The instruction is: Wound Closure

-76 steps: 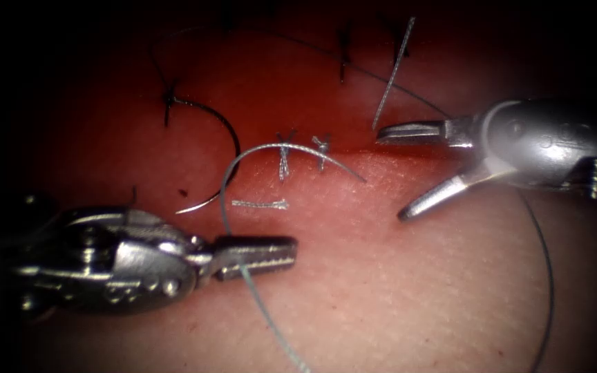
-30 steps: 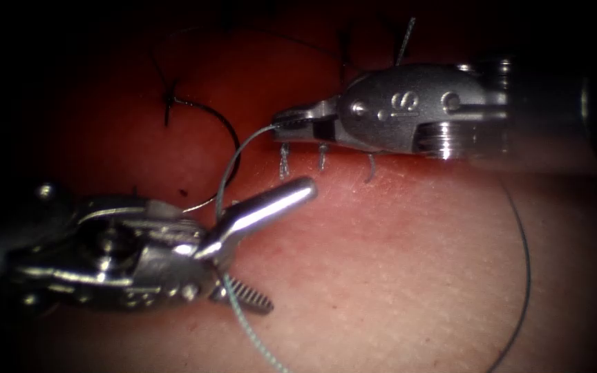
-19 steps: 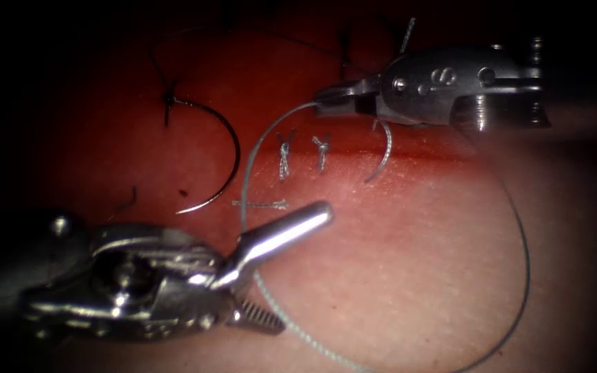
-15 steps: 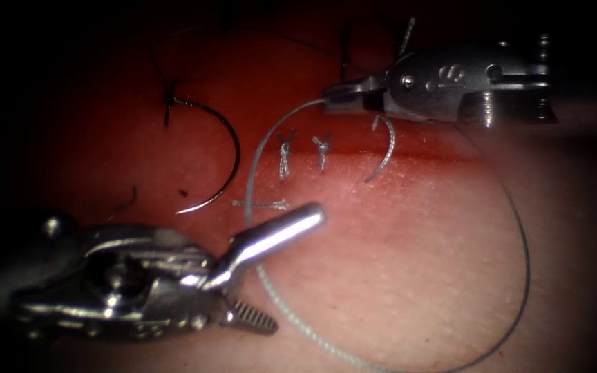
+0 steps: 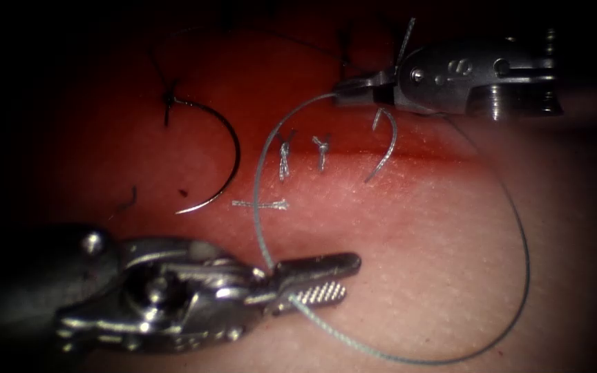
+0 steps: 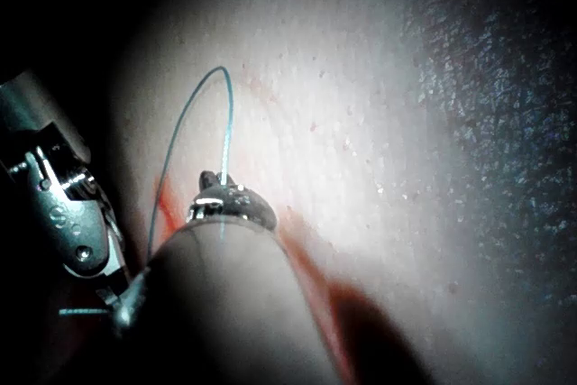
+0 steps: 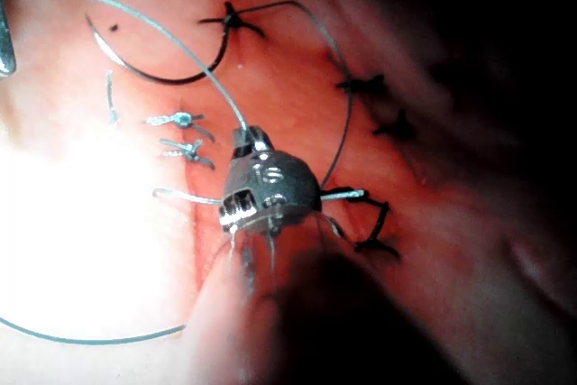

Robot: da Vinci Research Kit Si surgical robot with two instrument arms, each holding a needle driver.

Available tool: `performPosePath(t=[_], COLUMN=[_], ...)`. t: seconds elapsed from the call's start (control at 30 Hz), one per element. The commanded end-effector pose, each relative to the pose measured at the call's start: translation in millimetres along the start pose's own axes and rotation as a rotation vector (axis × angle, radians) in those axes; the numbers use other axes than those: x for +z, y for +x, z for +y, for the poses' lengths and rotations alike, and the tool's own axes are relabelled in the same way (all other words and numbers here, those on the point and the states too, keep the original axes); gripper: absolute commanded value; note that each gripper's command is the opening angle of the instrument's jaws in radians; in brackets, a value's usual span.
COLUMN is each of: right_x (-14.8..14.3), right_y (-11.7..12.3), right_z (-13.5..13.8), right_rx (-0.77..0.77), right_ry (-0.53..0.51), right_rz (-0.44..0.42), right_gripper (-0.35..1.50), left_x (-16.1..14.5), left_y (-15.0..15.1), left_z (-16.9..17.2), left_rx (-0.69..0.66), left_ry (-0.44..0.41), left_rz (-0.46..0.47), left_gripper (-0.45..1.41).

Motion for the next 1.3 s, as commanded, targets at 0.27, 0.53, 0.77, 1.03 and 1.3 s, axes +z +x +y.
performPosePath(t=[0.27,0.53,0.77,1.03,1.3], right_x=[-0.7,-3.0,-4.4,-6.2,-7.4], right_y=[-0.4,-0.8,0.4,1.8,0.5], right_z=[0.3,-0.9,-1.4,1.8,5.4], right_rx=[0.023,0.075,0.112,0.205,0.233], right_ry=[-0.001,0.009,0.050,-0.015,-0.043], right_rz=[0.001,0.029,0.126,0.302,0.372], right_gripper=[-0.35,-0.35,-0.35,1.48,1.18], left_x=[-0.2,-1.2,0.0,-0.1,-0.3], left_y=[-2.7,-8.6,-12.5,-10.9,-10.2], left_z=[0.5,2.3,3.9,2.3,0.9], left_rx=[0.015,0.002,-0.018,-0.006,0.050], left_ry=[-0.012,-0.055,-0.062,-0.057,-0.038], left_rz=[-0.032,-0.128,-0.177,-0.196,-0.211], left_gripper=[-0.45,-0.45,-0.45,-0.45,-0.45])
